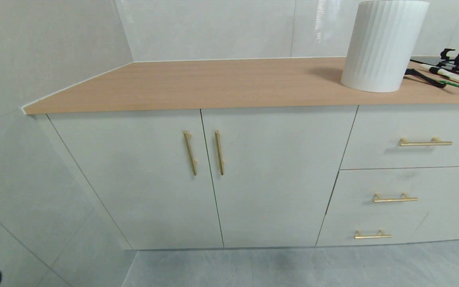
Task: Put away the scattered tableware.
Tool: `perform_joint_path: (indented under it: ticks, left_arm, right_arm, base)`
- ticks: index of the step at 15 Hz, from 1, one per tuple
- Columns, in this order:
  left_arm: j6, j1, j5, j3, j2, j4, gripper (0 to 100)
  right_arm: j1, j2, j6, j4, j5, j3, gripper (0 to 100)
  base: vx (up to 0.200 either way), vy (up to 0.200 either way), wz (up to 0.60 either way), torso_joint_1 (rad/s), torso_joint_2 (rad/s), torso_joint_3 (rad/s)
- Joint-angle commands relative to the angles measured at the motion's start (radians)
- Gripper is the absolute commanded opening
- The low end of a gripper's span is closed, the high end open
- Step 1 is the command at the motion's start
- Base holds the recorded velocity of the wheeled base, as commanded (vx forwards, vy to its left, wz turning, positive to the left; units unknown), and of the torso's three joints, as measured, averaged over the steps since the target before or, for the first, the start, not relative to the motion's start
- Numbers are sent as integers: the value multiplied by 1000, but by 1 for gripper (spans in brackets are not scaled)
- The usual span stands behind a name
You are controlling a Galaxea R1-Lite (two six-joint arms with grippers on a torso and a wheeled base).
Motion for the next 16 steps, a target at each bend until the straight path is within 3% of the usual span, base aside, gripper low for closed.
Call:
perform_joint_path:
  ticks: [1,3,4,5,6,7,8,10,11,12,13,15,16]
  left_arm:
    - [36,72,1,-1,-269,85,100]
    - [28,104,8,9,-310,125,100]
    - [11,106,22,19,-310,125,100]
    - [-29,109,56,39,-310,125,100]
    - [-35,109,63,47,-310,124,100]
    - [-60,113,88,51,-310,122,100]
    - [-81,113,103,45,-310,124,100]
    - [-86,113,120,27,-309,125,100]
    - [-90,129,139,22,-277,125,100]
    - [-86,230,131,32,-263,127,100]
    - [-84,238,117,47,-264,128,100]
    - [-99,288,123,205,-264,78,100]
    - [-98,314,122,291,-267,-5,100]
  right_arm:
    - [-111,-433,-166,193,20,64,100]
    - [-115,-463,-161,250,-26,71,100]
    - [-146,-463,-146,244,-58,81,100]
    - [-221,-463,-138,244,-61,88,100]
    - [-232,-463,-137,241,-61,96,100]
    - [-322,-506,-140,238,-50,119,100]
    - [-350,-538,-142,244,-20,136,100]
    - [-350,-545,-134,229,-6,188,100]
    - [-350,-550,-132,210,-18,231,100]
    - [-345,-561,-123,250,-14,231,100]
    - [-344,-561,-114,261,-14,231,100]
    - [-344,-561,-53,307,-7,231,100]
    - [-344,-561,-39,332,9,231,100]
  base:
    - [0,0,0,0,0,0]
    - [0,0,0,0,0,0]
    - [0,0,0,0,0,0]
    - [0,0,0,0,0,0]
    - [0,0,0,0,0,0]
    - [0,0,0,0,0,0]
    - [0,0,0,0,0,0]
    - [0,0,0,0,0,0]
    - [0,0,0,0,0,0]
    - [0,0,0,0,0,0]
    - [0,0,0,0,0,0]
    - [0,0,0,0,0,0]
    - [0,0,0,0,0,0]
